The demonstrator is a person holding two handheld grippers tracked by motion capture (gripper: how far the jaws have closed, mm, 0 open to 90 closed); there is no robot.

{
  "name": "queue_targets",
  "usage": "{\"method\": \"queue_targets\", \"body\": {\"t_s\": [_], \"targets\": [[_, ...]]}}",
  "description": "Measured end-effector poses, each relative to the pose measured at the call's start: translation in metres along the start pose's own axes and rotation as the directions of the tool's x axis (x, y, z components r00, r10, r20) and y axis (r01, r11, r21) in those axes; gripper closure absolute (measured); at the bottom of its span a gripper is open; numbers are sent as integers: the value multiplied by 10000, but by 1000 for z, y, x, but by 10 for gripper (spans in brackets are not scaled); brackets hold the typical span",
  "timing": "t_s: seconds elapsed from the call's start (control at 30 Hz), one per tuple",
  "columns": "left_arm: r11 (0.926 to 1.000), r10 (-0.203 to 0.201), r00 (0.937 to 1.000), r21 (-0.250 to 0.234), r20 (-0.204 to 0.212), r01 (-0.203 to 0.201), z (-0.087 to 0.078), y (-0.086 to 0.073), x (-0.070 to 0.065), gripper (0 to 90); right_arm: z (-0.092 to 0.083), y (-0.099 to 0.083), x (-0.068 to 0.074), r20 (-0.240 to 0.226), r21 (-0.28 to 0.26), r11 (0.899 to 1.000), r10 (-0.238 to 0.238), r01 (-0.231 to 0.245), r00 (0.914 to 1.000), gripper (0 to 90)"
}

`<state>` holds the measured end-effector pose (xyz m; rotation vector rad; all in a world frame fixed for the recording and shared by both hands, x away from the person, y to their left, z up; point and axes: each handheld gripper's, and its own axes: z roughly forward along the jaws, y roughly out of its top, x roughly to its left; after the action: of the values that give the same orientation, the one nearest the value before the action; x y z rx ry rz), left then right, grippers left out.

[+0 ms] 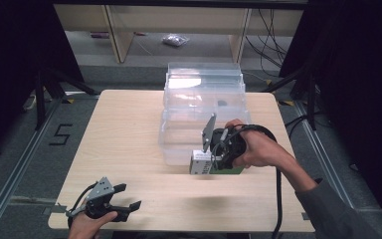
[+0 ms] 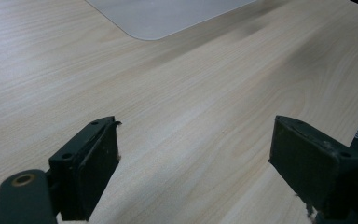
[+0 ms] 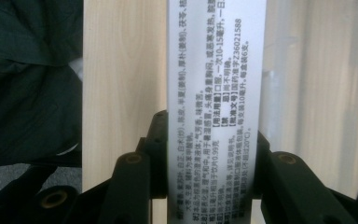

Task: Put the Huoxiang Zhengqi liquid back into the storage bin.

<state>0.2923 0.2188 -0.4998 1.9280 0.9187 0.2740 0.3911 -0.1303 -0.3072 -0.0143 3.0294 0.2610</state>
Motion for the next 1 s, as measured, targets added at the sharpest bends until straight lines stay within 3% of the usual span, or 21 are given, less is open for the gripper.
{"method": "queue_targets", "body": {"t_s": [0.03,0.07,0.13,0.2,0.23,0.3,0.37,0.43,0.47,0.5,0.57,0.63,0.7,0.73,0.8,0.9,0.93,0.97,1.0], "targets": [[10000,-7,10000,-2,-1,7,0,0,0,148,-1,0,-6,45,-221,9976,-653,654,9979,649],[10000,-7,10000,-2,-1,7,0,0,0,149,-1,0,-6,45,-221,9976,-653,654,9979,649],[10000,4,10000,0,10,-4,0,0,0,149,-7,0,-9,55,-60,9998,-164,164,9999,649],[10000,3,10000,3,21,-3,0,0,0,149,-9,0,-11,73,61,10000,-34,33,10000,649],[10000,-10,10000,-16,18,10,1,0,0,149,-9,0,-16,74,-33,9993,-369,370,9993,649],[10000,-8,10000,-7,14,8,1,0,0,148,-11,-1,-17,173,28,9999,-162,162,9997,649],[10000,-16,10000,-14,12,16,0,0,0,148,-12,-6,-29,221,-4,9992,-406,406,9989,650],[10000,-33,10000,-22,34,33,0,0,0,149,-14,-9,-31,248,180,9997,172,-177,9995,650],[10000,-15,10000,-24,50,15,0,0,0,149,-14,-9,-38,334,146,9996,-238,233,9992,649],[10000,-9,10000,-1,24,9,0,0,0,149,-15,-11,-38,361,274,9993,236,-246,9991,650],[9999,-99,9999,-70,18,99,1,-1,0,148,-15,-11,-42,333,321,9994,90,-100,9994,649],[9999,-110,9999,-41,-8,110,1,-1,0,149,-16,-14,-50,392,414,9977,512,-528,9979,649],[9999,-78,10000,-76,57,78,1,-1,0,149,-16,-16,-58,392,360,9987,352,-367,9986,649],[10000,-57,10000,-39,58,57,1,-1,0,149,-16,-17,-61,430,376,9976,559,-575,9975,650],[9999,-113,9999,-59,49,114,1,-1,0,148,-15,-20,-69,406,369,9979,527,-542,9978,649],[9999,-133,9999,-42,32,133,1,-1,0,149,-11,-24,-82,418,171,9995,255,-262,9988,649],[9999,-135,9999,-46,29,135,1,-1,0,149,-9,-25,-83,432,225,9983,536,-546,9976,649],[9999,-156,9999,-56,30,156,1,-1,0,149,-7,-26,-88,394,197,9989,415,-423,9984,649],[9999,-100,9999,14,4,100,1,-1,0,149,-5,-27,-90,380,260,9974,659,-669,9971,649]]}}
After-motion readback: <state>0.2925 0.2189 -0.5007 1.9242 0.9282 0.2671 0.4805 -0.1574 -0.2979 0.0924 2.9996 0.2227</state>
